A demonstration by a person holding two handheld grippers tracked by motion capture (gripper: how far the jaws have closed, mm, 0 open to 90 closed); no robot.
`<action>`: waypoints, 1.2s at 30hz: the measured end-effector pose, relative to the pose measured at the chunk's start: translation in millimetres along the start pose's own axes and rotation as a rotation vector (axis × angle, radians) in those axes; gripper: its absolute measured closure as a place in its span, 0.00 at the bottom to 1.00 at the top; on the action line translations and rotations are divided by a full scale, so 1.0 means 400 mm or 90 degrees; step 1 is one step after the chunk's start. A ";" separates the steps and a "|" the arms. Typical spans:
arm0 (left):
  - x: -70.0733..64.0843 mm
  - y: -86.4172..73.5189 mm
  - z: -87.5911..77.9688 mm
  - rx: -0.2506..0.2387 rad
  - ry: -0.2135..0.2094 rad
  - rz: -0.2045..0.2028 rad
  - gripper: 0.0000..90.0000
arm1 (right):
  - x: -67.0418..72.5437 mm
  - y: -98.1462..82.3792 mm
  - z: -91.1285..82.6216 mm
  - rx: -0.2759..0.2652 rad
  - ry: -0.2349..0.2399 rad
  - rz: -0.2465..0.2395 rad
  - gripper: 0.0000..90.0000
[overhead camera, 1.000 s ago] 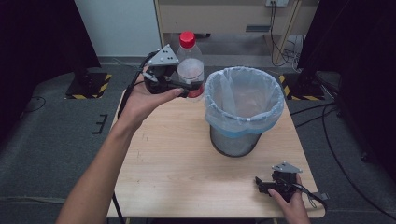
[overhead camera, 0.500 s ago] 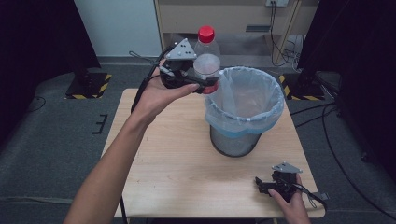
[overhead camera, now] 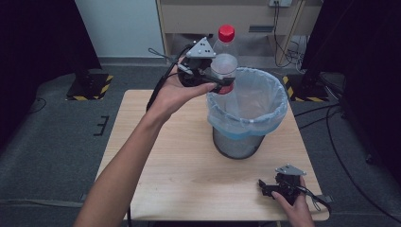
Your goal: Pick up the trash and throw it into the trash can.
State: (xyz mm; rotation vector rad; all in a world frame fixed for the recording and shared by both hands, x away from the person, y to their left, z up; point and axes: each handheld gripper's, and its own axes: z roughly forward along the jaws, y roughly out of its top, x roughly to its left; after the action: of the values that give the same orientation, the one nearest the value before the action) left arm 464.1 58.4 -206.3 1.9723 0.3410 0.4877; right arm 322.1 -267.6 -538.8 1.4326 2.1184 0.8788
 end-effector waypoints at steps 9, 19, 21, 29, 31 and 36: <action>-0.001 -0.009 0.061 0.008 -0.021 -0.017 0.33 | 0.000 0.000 0.000 0.000 0.002 -0.001 0.00; -0.008 -0.018 0.110 0.010 -0.034 -0.022 0.33 | -0.001 0.000 0.000 -0.001 0.003 -0.001 0.00; -0.009 -0.020 0.115 0.012 -0.033 -0.021 0.33 | 0.000 0.000 -0.001 -0.001 0.003 -0.001 0.00; -0.002 -0.036 0.151 0.031 -0.031 -0.027 0.33 | 0.001 -0.002 -0.002 0.000 0.005 0.000 0.00; -0.001 -0.040 0.160 0.035 -0.030 -0.028 0.33 | 0.001 -0.002 -0.002 0.000 0.006 0.001 0.00; -0.004 -0.050 0.183 0.048 -0.031 -0.028 0.33 | 0.000 -0.002 -0.002 0.000 0.006 0.000 0.00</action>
State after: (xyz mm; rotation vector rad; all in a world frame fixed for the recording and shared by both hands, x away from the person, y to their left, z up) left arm 497.3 8.6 -253.1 2.0421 0.3753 0.4030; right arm 320.9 -267.8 -538.7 1.4320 2.1254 0.8874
